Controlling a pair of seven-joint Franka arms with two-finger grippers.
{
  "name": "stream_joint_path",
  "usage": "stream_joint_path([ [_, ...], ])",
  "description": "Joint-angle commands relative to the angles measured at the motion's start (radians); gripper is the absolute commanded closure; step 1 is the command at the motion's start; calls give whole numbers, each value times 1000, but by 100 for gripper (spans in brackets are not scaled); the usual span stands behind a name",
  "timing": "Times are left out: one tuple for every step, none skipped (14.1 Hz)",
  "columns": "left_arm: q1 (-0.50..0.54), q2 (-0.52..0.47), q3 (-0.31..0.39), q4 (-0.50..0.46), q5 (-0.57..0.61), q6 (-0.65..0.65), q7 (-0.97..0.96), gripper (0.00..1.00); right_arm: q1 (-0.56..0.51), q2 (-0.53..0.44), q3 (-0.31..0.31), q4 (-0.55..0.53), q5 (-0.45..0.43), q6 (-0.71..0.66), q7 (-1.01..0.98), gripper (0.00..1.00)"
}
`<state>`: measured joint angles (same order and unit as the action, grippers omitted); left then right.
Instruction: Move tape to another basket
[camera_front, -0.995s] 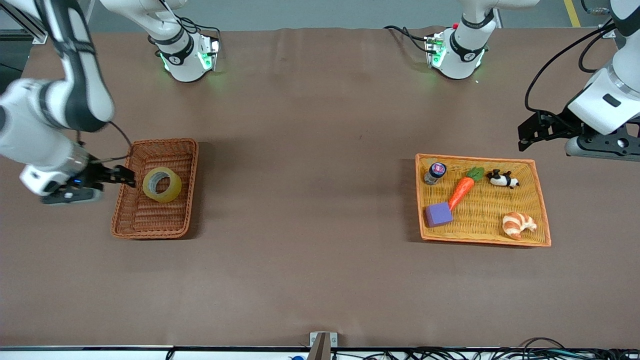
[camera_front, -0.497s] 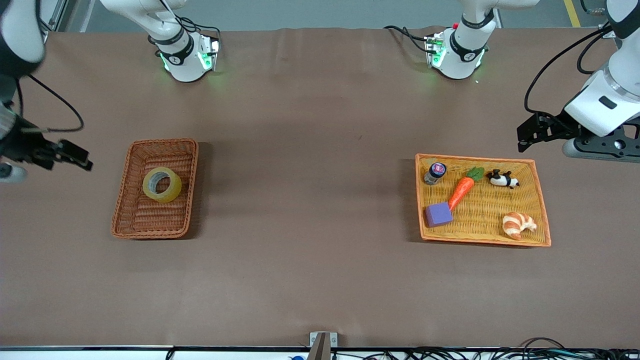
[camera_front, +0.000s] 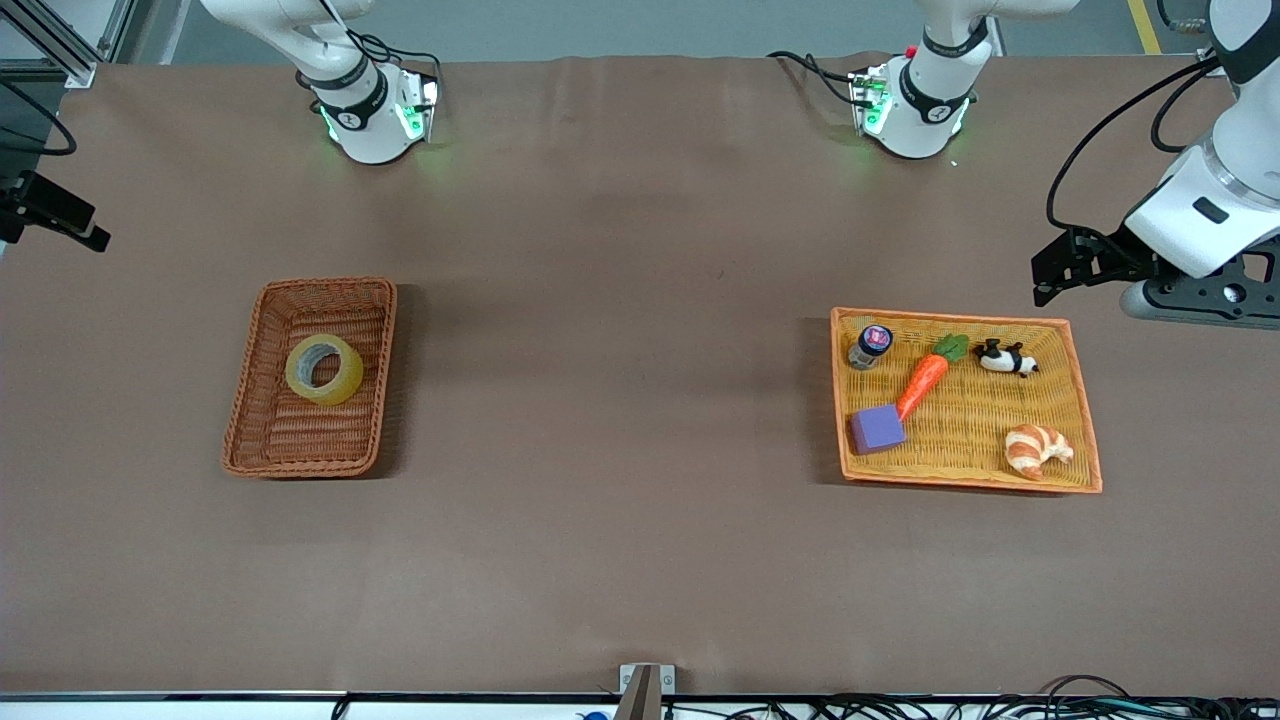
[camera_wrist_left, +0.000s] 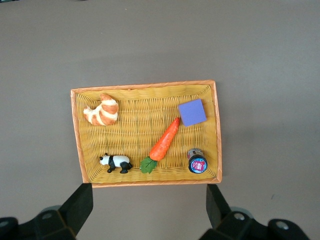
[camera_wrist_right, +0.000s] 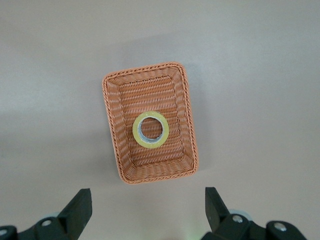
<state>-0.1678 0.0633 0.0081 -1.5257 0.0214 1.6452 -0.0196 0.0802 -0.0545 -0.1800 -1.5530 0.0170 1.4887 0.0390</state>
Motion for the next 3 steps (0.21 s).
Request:
stream_joint_path([
  [5,-2,-7,15,11,-24,-7,0,-8,-8,13,-18,-12,1,19,0],
  [5,-5,-7,15,11,-27,-7,0,-7,-8,11,-18,-12,1,19,0],
  [7,-7,-5,15,11,-28,-7,0,-2,-10,11,-18,-12,1,19,0],
])
